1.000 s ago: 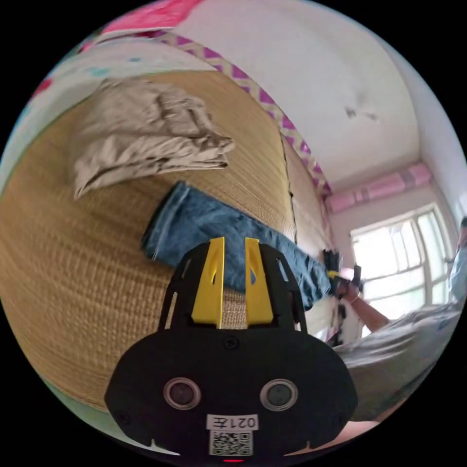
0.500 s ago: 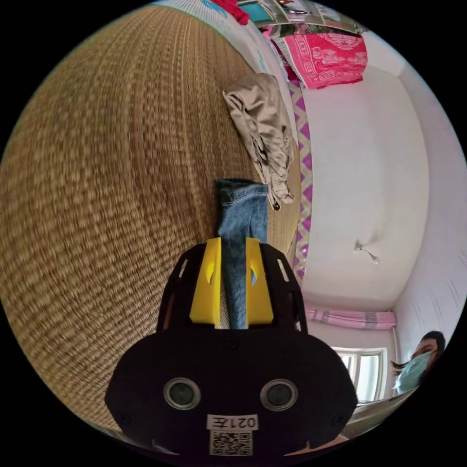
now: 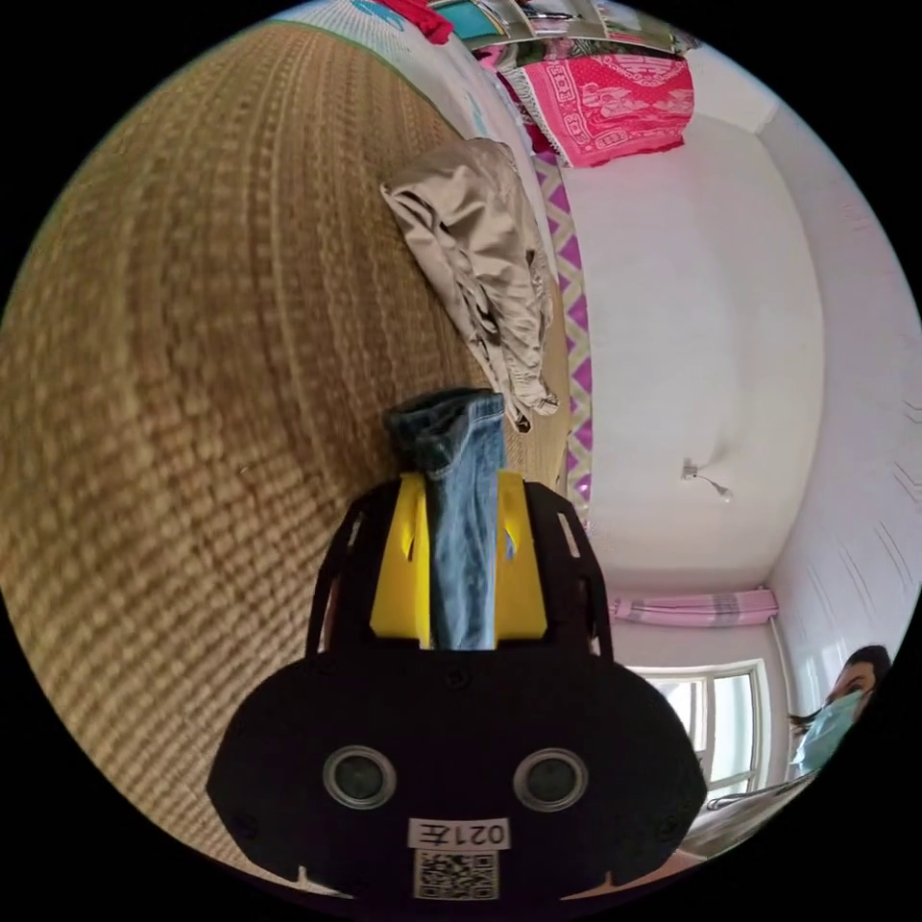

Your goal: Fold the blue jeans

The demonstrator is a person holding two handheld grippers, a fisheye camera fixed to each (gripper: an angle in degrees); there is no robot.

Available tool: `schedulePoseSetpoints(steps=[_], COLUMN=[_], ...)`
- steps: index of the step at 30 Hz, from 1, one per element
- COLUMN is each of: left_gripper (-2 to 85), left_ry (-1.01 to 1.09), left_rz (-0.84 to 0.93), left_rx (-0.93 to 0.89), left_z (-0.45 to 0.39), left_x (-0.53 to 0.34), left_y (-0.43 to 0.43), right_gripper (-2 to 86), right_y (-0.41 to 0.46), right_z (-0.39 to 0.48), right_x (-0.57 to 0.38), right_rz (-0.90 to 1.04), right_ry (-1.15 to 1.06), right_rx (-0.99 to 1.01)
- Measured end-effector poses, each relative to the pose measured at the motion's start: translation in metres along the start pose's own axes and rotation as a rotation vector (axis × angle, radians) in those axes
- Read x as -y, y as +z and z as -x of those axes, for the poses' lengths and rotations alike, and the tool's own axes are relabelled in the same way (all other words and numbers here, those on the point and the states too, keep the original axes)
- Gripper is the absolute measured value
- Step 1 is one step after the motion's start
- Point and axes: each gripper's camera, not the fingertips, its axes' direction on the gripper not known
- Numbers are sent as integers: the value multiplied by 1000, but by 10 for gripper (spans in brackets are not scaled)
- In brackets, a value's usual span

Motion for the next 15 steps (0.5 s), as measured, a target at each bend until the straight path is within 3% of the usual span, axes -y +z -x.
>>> schedulePoseSetpoints(steps=[6, 10, 15], left_gripper=[-1, -8, -7], left_ry=[108, 364, 728], left_rz=[16, 79, 326], left_rx=[-93, -176, -164], left_z=[-83, -219, -404], left_x=[-11, -53, -174], left_y=[26, 49, 141], right_gripper=[-6, -6, -5], right_y=[-9, -15, -11], right_z=[10, 8, -5], right_x=[-41, -74, -126], right_rz=[7, -12, -7], right_ry=[4, 36, 85], right_rx=[-32, -32, -3])
